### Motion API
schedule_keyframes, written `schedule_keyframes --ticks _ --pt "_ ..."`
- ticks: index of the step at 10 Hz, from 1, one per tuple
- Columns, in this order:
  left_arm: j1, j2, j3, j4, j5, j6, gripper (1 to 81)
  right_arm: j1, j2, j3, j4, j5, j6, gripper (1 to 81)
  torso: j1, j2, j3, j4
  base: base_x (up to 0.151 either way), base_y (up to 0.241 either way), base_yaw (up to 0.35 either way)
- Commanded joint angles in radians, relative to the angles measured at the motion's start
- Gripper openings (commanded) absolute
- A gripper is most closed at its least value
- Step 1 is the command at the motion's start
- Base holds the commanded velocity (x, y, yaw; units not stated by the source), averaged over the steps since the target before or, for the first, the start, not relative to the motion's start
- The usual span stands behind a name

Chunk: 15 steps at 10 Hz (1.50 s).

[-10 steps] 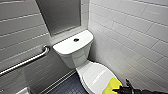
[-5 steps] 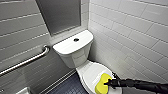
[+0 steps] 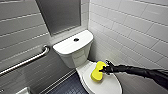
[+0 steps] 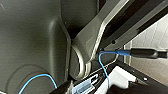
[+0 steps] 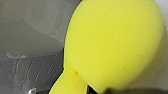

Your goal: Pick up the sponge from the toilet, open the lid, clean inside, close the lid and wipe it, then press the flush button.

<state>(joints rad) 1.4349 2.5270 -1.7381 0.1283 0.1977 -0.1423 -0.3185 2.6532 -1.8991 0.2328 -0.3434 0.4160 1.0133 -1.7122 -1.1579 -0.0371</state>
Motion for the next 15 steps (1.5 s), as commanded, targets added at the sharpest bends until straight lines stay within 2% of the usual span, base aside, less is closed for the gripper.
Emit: schedule_keyframes --ticks 1,2,5,8,9,10,12,15 --pt "0.003 -0.013 0.015 -0.006 0.085 0.006 81.1 0.091 0.07 -0.07 -0.058 0.049 -0.005 1.0 0.0 0.0 0.0 0.0 0.0 0.0 0.0" --pt "0.005 -0.014 0.014 -0.007 0.085 0.004 81.1 0.069 0.096 -0.11 -0.072 0.095 -0.005 1.0 0.0 0.0 0.0 0.0 0.0 0.0 0.0" --pt "0.006 -0.019 0.014 -0.015 0.086 0.004 81.1 -0.001 0.176 -0.256 -0.073 0.122 -0.014 1.0 0.0 0.0 0.0 0.0 0.0 0.0 0.0" --pt "0.012 -0.026 0.014 -0.018 0.086 0.004 81.1 -0.07 0.166 -0.285 -0.067 0.173 -0.005 1.0 0.0 0.0 0.0 0.0 0.0 0.0 0.0" --pt "0.012 -0.023 0.014 -0.018 0.086 0.004 81.1 -0.092 0.135 -0.268 -0.062 0.176 0.001 1.0 0.0 0.0 0.0 0.0 0.0 0.0 0.0" --pt "0.012 -0.022 0.014 -0.018 0.086 0.004 81.1 -0.126 0.068 -0.186 -0.064 0.179 0.003 1.0 0.0 0.0 0.0 0.0 0.0 0.0 0.0" --pt "0.012 -0.019 0.014 -0.016 0.086 0.004 81.1 -0.218 -0.064 -0.04 -0.05 0.282 0.021 1.0 0.0 0.0 0.0 0.0 0.0 0.0 0.0" --pt "0.012 -0.02 0.017 -0.015 0.085 0.004 81.1 -0.311 -0.209 0.091 -0.05 0.322 0.024 1.0 0.0 0.0 0.0 0.0 0.0 0.0 0.0"
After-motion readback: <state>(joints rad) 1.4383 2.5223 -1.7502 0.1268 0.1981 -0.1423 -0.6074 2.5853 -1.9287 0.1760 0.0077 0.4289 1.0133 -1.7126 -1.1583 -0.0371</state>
